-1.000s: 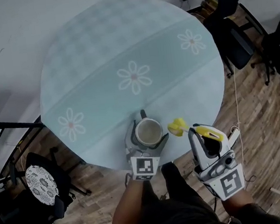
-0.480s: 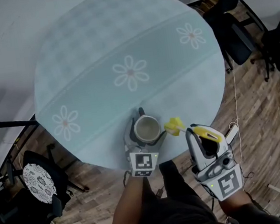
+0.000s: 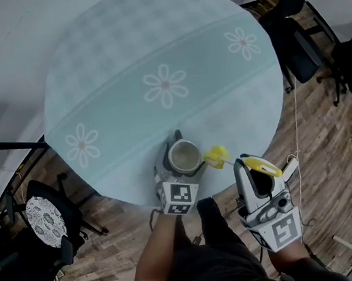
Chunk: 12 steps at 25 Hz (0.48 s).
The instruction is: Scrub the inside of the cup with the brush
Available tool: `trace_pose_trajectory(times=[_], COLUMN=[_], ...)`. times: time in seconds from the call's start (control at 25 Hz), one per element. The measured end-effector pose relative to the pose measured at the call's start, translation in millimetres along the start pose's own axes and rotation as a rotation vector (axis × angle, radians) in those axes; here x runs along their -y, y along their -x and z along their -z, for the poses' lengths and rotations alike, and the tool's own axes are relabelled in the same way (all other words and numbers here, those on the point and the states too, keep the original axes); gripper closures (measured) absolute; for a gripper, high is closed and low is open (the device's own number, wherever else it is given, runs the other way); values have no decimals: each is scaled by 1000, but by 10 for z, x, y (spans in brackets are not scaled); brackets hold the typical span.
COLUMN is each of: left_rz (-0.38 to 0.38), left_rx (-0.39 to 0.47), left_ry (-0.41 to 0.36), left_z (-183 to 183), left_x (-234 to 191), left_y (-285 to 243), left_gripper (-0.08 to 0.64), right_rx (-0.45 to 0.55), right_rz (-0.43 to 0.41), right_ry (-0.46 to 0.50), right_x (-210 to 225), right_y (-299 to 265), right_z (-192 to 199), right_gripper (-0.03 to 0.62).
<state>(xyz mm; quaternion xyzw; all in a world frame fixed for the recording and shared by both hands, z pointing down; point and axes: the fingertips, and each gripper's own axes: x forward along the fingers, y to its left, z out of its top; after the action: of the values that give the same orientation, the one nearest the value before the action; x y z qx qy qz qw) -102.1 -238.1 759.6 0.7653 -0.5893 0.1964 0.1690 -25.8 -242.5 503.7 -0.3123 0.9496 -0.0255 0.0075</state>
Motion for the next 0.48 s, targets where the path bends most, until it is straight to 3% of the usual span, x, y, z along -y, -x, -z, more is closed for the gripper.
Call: trace_pose_trajectory(times=[0.24, 0.48], left_rz=[-28, -53], left_rx=[-69, -85], left_ry=[-16, -17], left_z=[92, 136], left_x=[41, 70], left_y=[68, 156], left_gripper=[-8, -8], right_rx=[24, 41], right_rz=[11, 9], right_ry=[0, -2], right_x=[39, -39], right_y=[71, 132], right_z=[-135, -243], right_gripper=[553, 553])
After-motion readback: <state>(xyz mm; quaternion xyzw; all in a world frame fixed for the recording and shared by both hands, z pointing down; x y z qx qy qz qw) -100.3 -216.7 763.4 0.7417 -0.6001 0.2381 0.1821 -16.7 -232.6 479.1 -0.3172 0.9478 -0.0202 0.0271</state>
